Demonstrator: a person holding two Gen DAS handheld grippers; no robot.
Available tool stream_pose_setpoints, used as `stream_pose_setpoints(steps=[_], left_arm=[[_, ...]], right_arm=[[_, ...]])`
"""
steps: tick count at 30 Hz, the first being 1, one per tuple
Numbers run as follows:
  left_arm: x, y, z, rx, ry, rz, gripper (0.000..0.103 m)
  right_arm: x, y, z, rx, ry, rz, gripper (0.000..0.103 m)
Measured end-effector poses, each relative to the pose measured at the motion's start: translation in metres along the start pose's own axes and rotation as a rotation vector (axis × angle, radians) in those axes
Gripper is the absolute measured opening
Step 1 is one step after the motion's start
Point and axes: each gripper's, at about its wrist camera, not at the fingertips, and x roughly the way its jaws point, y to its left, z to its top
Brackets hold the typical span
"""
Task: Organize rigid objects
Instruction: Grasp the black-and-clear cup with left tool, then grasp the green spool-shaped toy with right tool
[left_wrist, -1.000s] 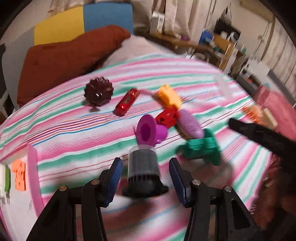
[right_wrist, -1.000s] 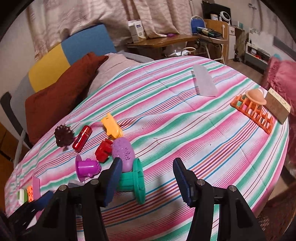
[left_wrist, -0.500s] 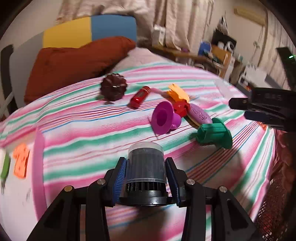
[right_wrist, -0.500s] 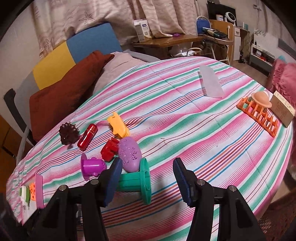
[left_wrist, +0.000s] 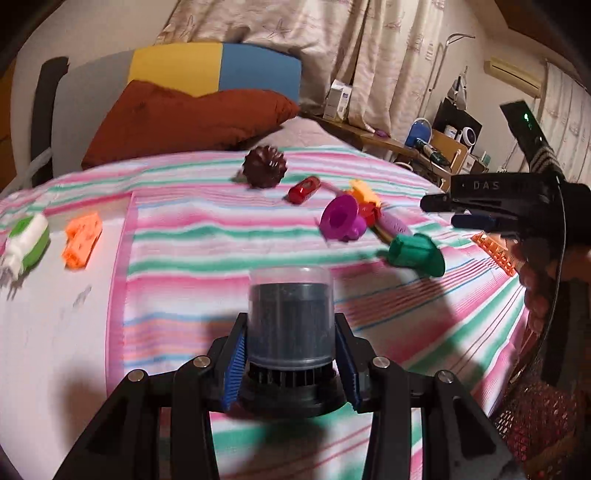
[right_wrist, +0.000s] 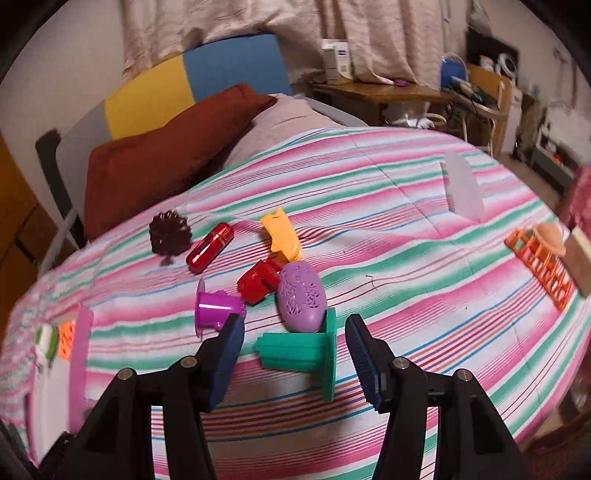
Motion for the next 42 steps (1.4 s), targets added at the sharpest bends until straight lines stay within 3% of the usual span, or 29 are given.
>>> stream_pose_setpoints(steps=[2,3,6,9,11,14,21,26,31,35,38,41,42], left_arm=[[0.006,0.004,-0.009,-0.025,0.044,-0.022,0.044],[0.004,0.003,-0.013,-0.016,0.025,-0.016,0.044],[0.004,-0.004,-0.014,0.032,0.025,0.008,0.044],[0.004,0.001,-0.013,0.002,0.02,-0.016,0.044],[0.004,-0.001,-0.015,0.019,0.015,-0.009,0.044],[0.003,-0.003,-0.017,0.039,0.006,-0.007,0.044],[0.001,-0.004,-0.021,0.066,0.001,-0.006,0.044],[0.0,-0.006,-0.023,0.082,-0.015,0.003,0.044],[0.001,-0.007,-0.024,0.093,-0.026,0.009,0.045],[-0.001,-0.008,-0.025,0.095,-0.027,0.008,0.045],[-0.001,-0.008,-0.025,0.098,-0.03,0.009,0.045],[-0.001,-0.008,-0.026,0.098,-0.033,0.011,0.045],[-0.001,-0.008,-0.026,0.1,-0.034,0.01,0.045]], right_arm=[[0.002,0.004,-0.002,-0.019,0.009,0.009,0.058],[0.004,0.004,-0.002,-0.02,0.024,0.024,0.058],[0.016,0.012,0.002,-0.099,0.142,0.05,0.058],[0.022,0.032,0.01,-0.333,0.223,-0.04,0.058],[0.027,0.043,0.012,-0.473,0.276,-0.055,0.058],[0.042,0.059,0.008,-0.7,0.343,-0.147,0.058],[0.077,0.062,-0.007,-0.86,0.487,-0.245,0.055],[0.082,0.056,-0.006,-0.818,0.467,-0.267,0.051],[0.06,0.051,0.008,-0.621,0.4,-0.14,0.023],[0.048,0.041,0.01,-0.451,0.357,-0.059,0.019],[0.051,0.029,0.017,-0.369,0.357,-0.063,0.024],[0.063,0.025,0.029,-0.376,0.386,-0.093,0.053],[0.071,0.025,0.031,-0.39,0.417,-0.104,0.058]])
